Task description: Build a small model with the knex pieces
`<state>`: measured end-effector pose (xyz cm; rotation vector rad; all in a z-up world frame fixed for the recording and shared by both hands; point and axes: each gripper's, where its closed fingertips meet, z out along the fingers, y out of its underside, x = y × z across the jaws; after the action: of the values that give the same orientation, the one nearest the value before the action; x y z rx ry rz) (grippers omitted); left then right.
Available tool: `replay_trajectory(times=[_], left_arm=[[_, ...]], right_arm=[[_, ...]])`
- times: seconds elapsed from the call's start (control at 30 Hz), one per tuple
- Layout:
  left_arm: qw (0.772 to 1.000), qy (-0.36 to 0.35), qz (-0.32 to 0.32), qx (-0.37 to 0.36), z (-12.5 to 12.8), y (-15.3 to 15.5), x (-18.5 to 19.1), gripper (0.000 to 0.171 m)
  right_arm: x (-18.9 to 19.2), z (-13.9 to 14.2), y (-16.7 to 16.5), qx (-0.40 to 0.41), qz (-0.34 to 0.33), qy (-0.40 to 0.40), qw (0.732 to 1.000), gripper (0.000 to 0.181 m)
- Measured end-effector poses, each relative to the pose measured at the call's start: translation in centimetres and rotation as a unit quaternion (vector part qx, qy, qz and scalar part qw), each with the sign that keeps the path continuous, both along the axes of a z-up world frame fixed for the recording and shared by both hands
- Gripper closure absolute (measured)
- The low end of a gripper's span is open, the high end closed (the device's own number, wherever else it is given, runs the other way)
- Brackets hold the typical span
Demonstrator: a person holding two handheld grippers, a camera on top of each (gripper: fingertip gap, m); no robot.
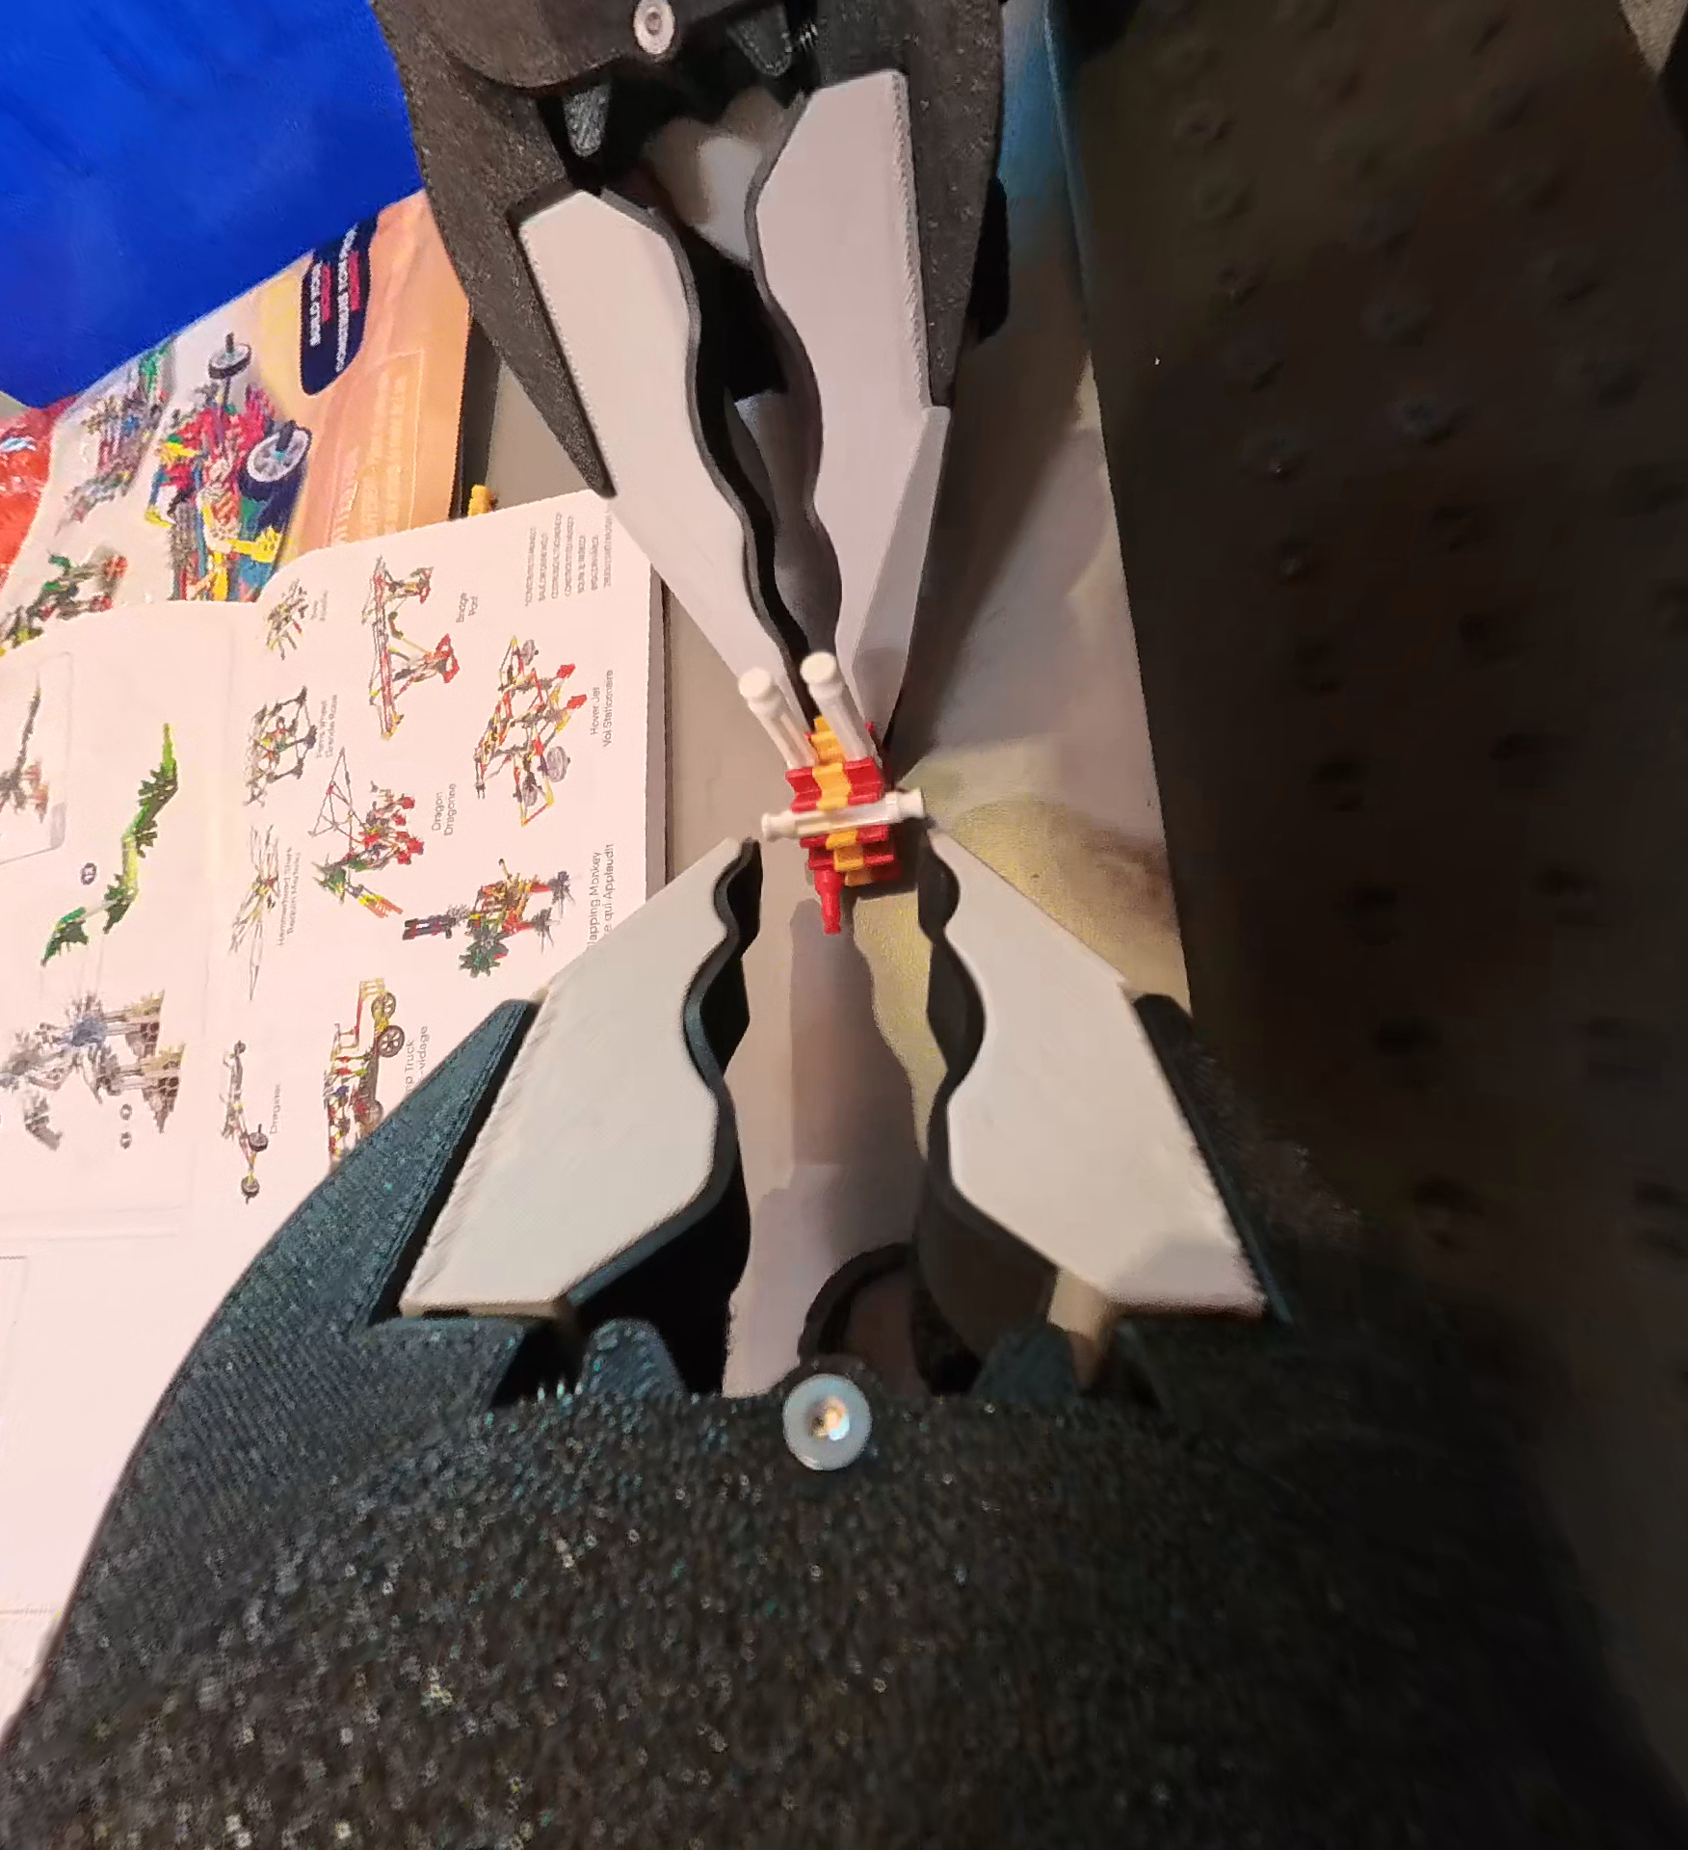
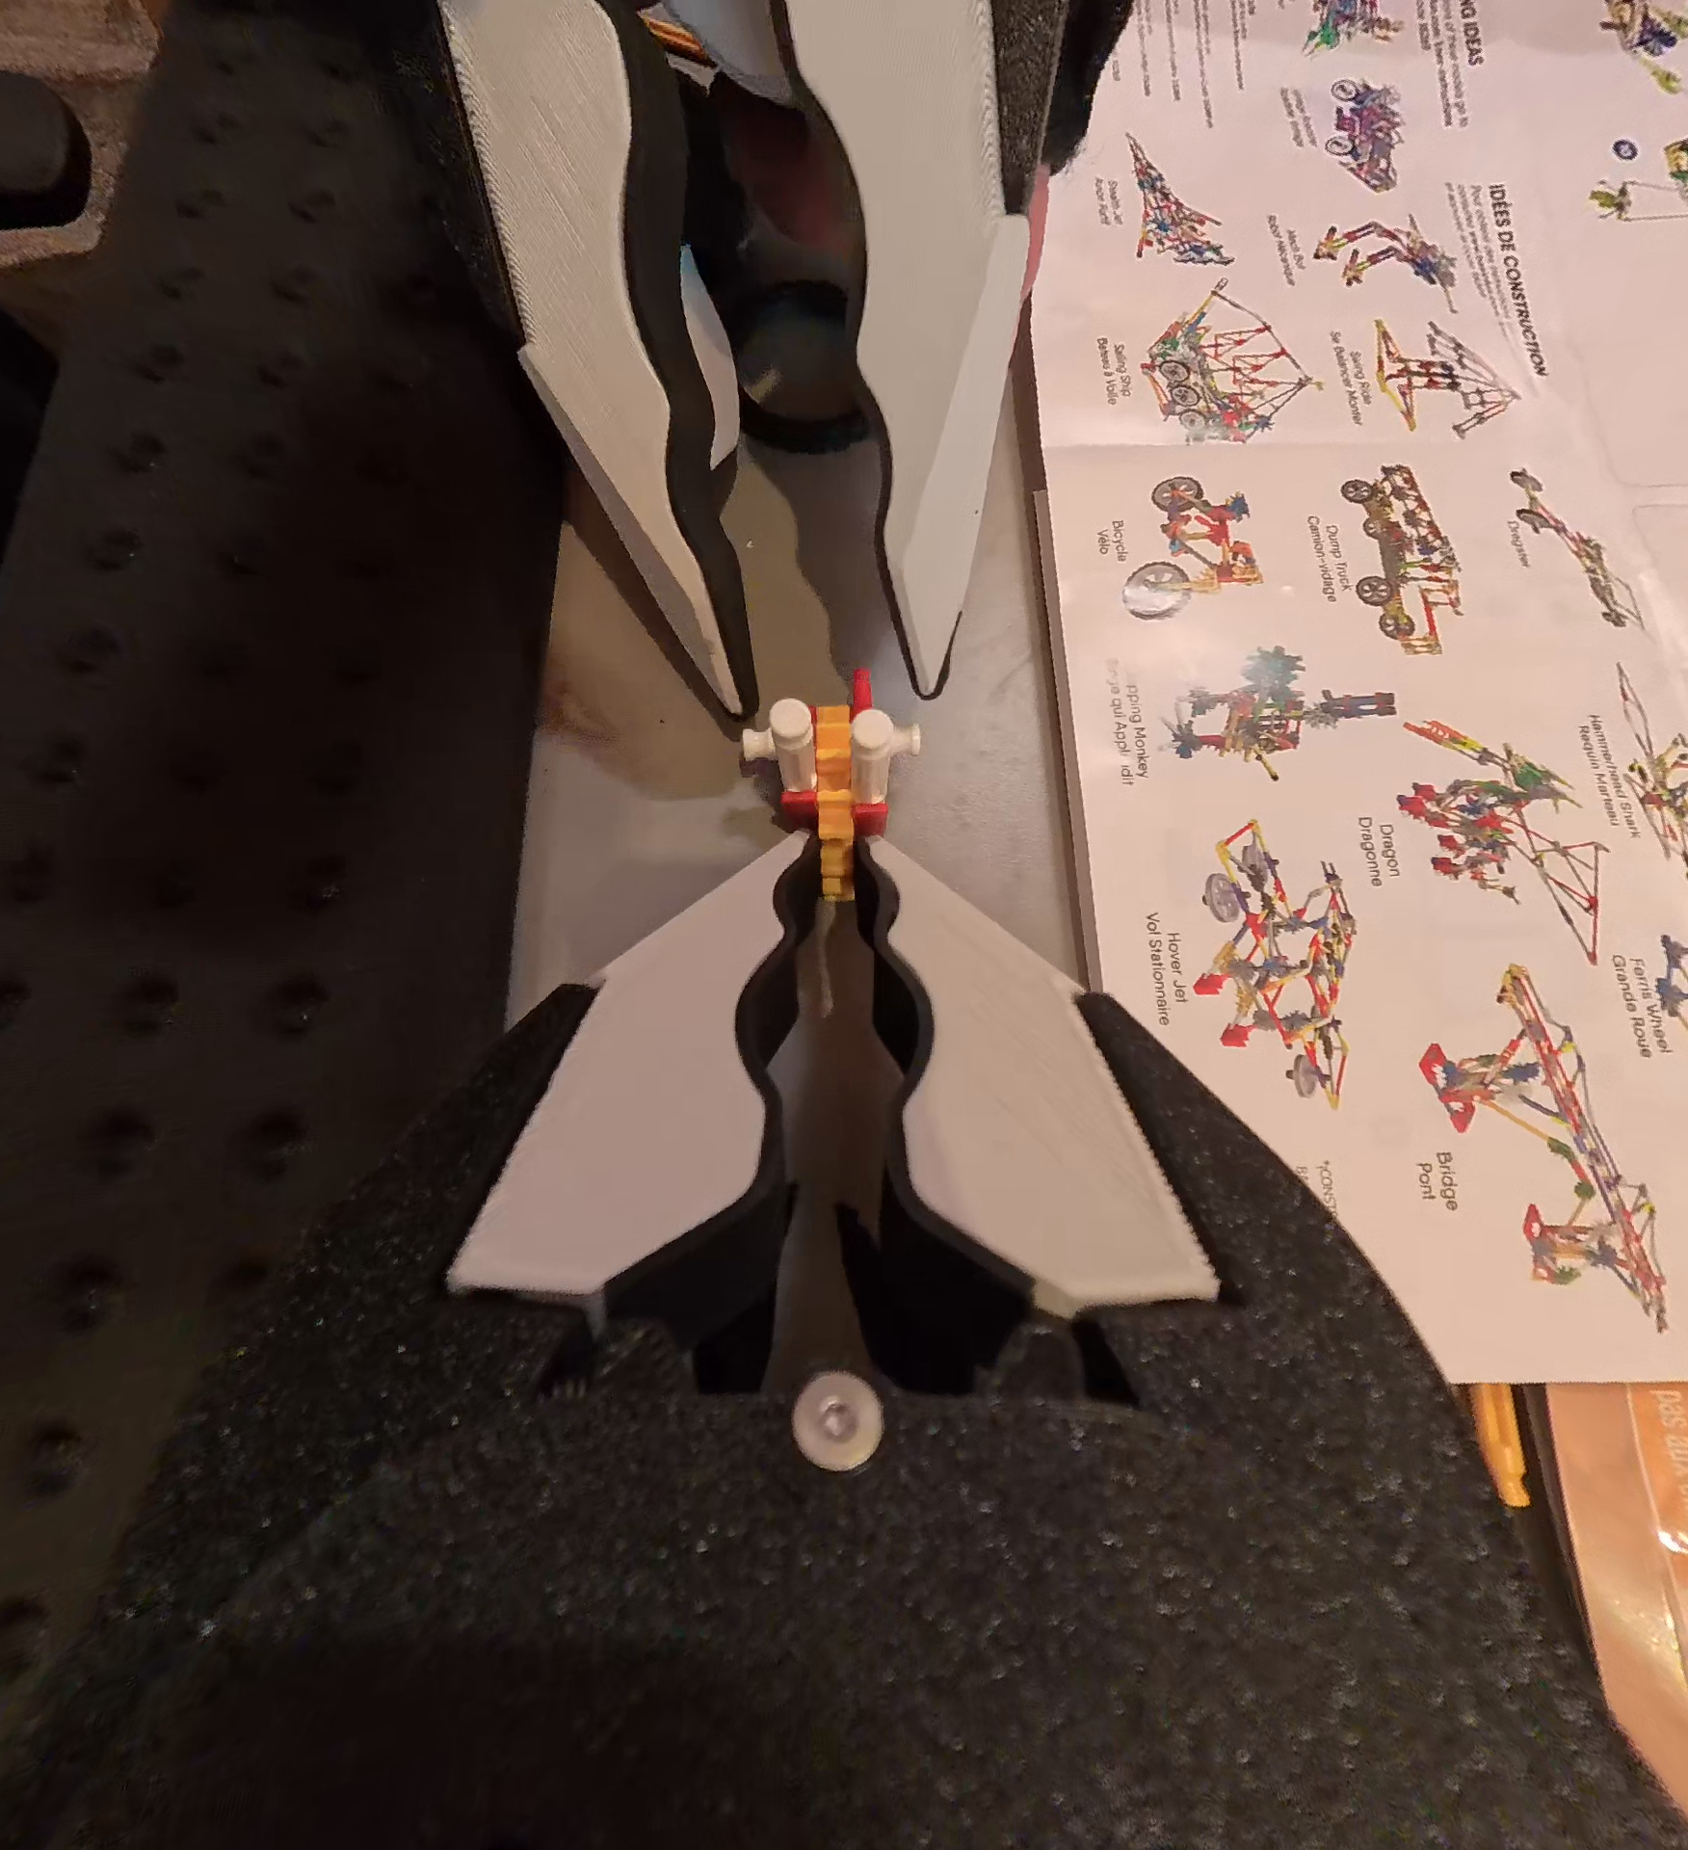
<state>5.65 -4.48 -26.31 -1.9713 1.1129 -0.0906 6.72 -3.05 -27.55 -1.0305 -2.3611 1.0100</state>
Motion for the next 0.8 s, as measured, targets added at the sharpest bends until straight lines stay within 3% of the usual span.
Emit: replay_trajectory(times=[0.3,0.8], left_arm=[[0.999,-0.022,0.02,-0.031,-0.6,0.01,0.19,0.145],[1.0,0.006,0.03,-0.006,-1.05,-0.19,0.26,0.149]], right_arm=[[-0.1,-0.03,-0.19,0.007,0.002,0.005,1.0,0.175],[0.15,0.05,-0.51,0.034,0.015,0.035,0.999,0.174]])
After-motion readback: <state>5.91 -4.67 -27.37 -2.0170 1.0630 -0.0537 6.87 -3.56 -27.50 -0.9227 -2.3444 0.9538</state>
